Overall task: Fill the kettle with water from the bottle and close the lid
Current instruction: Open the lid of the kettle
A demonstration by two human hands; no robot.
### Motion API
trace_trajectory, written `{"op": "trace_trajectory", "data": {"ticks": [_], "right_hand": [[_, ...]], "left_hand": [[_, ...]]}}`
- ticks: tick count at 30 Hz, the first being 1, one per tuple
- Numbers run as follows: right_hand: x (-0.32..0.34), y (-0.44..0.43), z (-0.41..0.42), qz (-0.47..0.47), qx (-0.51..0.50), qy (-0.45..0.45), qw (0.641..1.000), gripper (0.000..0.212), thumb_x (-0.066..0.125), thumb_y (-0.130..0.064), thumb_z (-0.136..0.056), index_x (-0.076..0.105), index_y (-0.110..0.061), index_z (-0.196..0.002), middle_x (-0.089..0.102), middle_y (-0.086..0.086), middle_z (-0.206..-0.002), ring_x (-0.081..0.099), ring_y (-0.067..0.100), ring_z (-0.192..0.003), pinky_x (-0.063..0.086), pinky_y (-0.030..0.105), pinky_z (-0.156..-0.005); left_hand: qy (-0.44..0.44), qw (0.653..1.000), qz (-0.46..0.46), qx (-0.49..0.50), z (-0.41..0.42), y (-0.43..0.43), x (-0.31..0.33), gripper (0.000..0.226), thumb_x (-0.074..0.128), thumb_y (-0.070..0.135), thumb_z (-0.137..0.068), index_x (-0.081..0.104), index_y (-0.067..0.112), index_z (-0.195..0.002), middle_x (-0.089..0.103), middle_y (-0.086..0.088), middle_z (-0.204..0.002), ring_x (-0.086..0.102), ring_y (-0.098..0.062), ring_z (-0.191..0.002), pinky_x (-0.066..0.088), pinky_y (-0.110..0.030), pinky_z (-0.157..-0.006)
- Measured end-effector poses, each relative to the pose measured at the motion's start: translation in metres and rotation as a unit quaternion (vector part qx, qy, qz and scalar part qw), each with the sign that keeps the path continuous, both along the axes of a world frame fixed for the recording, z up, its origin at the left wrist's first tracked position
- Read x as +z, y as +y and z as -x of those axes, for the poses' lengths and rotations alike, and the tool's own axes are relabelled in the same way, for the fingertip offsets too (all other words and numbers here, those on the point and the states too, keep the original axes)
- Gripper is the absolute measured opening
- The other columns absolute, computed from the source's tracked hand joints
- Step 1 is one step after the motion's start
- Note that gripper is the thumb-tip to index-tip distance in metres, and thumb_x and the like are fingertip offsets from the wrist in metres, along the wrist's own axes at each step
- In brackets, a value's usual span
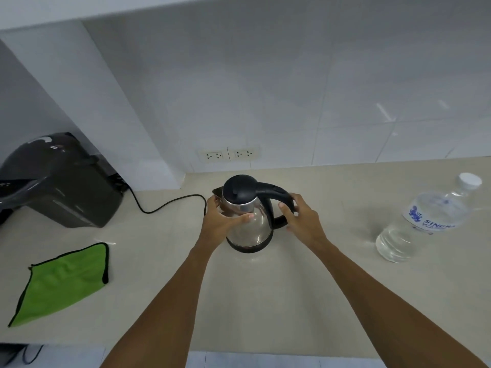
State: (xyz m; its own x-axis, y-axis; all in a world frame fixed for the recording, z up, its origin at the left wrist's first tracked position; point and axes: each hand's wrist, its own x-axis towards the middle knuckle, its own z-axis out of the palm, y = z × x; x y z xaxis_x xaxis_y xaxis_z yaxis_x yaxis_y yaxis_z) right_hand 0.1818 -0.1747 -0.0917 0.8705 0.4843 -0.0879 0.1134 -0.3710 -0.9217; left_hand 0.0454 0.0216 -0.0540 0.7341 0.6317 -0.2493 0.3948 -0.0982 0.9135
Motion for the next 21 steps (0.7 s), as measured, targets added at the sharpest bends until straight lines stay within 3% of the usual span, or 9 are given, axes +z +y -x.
{"op": "trace_trajectory", "data": {"ticks": [2,5,10,15,21], "right_hand": [[0.001,-0.002,0.001,0.001,0.001,-0.01,1.0,0.031,0.059,-0.044,-0.101,0.055,-0.034,-0.131,0.068,-0.012,-0.106,0.065,0.018,-0.108,0.061,0.051,-0.089],[0.007,-0.006,0.007,0.007,0.004,-0.017,1.0,0.034,0.059,-0.047,-0.101,0.054,-0.034,-0.132,0.068,-0.007,-0.111,0.065,0.021,-0.111,0.061,0.051,-0.089],[0.02,-0.017,0.033,0.005,-0.013,-0.042,0.999,0.035,0.059,-0.046,-0.102,0.054,-0.031,-0.134,0.068,-0.003,-0.113,0.065,0.024,-0.11,0.062,0.051,-0.086],[0.028,-0.034,0.071,0.01,-0.025,-0.049,0.998,0.033,0.058,-0.045,-0.103,0.053,-0.033,-0.134,0.067,-0.006,-0.113,0.064,0.022,-0.113,0.061,0.05,-0.088],[0.017,-0.056,0.127,0.02,-0.035,-0.038,0.998,0.03,0.057,-0.046,-0.102,0.052,-0.039,-0.131,0.066,-0.011,-0.111,0.063,0.023,-0.113,0.061,0.051,-0.091]], "left_hand": [[-0.016,1.0,-0.002,0.004,0.001,-0.001,0.002,0.115,0.105,0.052,-0.046,0.045,0.035,-0.142,0.058,0.028,-0.127,0.063,-0.019,-0.132,0.056,-0.045,-0.112],[-0.033,0.999,-0.007,0.005,0.007,-0.005,0.004,0.109,0.107,0.048,-0.051,0.048,0.034,-0.141,0.059,0.028,-0.128,0.063,-0.017,-0.132,0.053,-0.042,-0.114],[-0.054,0.999,-0.002,0.007,0.029,-0.015,0.013,0.122,0.103,0.06,-0.041,0.049,0.032,-0.146,0.06,0.029,-0.131,0.066,-0.016,-0.131,0.053,-0.044,-0.116],[-0.053,0.999,-0.003,0.002,0.064,-0.031,0.02,0.107,0.107,0.035,-0.064,0.046,0.029,-0.152,0.055,0.034,-0.122,0.064,-0.016,-0.128,0.052,-0.036,-0.111],[-0.045,0.999,0.02,-0.005,0.114,-0.052,0.012,0.1,0.106,0.032,-0.067,0.046,0.031,-0.146,0.057,0.031,-0.12,0.062,-0.006,-0.118,0.045,-0.025,-0.099]]}}
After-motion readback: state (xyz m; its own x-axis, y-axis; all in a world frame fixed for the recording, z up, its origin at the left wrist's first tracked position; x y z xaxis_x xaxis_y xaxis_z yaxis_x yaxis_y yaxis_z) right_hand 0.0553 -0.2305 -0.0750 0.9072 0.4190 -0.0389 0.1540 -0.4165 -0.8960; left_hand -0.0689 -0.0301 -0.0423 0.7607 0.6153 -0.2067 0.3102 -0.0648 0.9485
